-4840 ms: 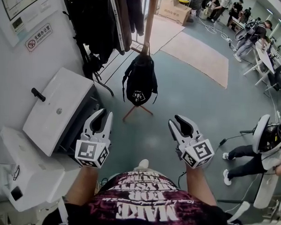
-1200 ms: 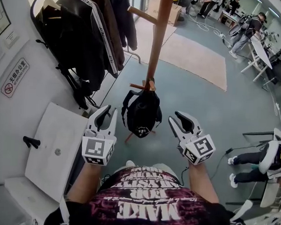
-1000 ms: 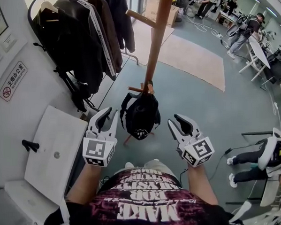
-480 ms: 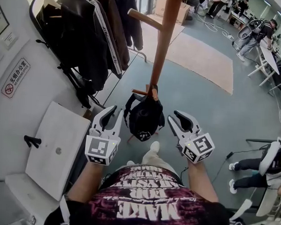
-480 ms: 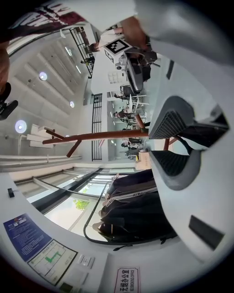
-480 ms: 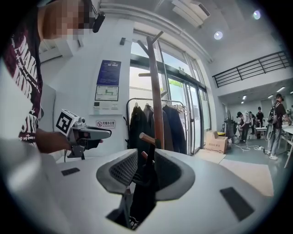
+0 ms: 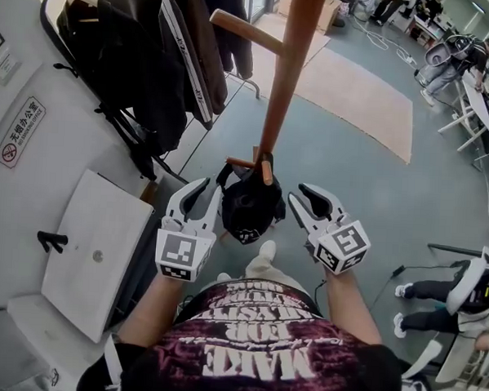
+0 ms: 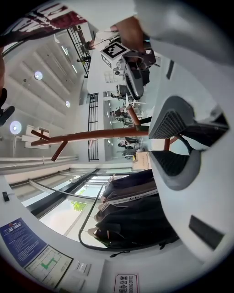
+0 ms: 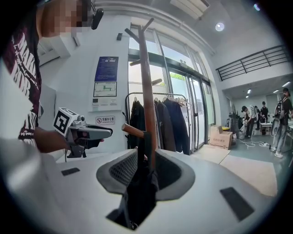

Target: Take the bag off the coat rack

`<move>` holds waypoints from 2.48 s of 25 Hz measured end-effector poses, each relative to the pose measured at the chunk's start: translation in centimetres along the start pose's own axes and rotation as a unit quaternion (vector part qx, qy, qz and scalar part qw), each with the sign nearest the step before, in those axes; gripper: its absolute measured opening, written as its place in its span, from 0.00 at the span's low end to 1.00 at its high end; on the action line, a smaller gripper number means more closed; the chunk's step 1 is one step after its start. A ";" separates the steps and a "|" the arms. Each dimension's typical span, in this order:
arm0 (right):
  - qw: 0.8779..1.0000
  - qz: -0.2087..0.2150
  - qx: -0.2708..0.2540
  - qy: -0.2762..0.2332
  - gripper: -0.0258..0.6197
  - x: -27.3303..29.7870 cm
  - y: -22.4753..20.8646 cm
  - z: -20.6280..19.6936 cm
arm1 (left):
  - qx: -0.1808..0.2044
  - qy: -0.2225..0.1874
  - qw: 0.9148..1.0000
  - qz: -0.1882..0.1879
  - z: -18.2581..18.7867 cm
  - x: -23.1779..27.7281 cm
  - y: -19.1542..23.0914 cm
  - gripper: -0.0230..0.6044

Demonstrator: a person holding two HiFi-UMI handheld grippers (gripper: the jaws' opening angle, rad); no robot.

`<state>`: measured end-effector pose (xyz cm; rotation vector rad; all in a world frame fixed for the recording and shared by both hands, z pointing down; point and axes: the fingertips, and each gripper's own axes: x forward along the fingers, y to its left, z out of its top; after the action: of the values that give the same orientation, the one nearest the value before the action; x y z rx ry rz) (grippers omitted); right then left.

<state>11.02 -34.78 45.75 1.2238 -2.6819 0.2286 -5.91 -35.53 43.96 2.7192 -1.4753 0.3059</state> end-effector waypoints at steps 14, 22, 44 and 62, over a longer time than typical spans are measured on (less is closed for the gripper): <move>0.998 0.044 0.001 0.045 0.23 3.8 -1.4 -3.0 | -0.001 0.058 0.997 -0.045 -4.4 5.5 -2.7 0.14; 0.996 0.063 0.008 0.065 0.23 5.7 -1.3 -5.2 | 0.010 0.067 0.995 -0.072 -6.4 8.2 -4.3 0.14; 0.997 0.047 0.018 0.064 0.07 8.6 -0.8 -6.8 | 0.016 0.060 0.996 -0.063 -7.2 11.2 -5.7 0.08; 0.996 0.052 0.063 0.042 0.05 4.9 0.2 -4.6 | -0.030 0.053 0.996 -0.066 -4.1 7.5 -6.3 0.05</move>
<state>8.13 -37.24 51.39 1.0812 -2.6962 0.4596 2.62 -37.76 49.77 2.6919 -1.2513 0.3873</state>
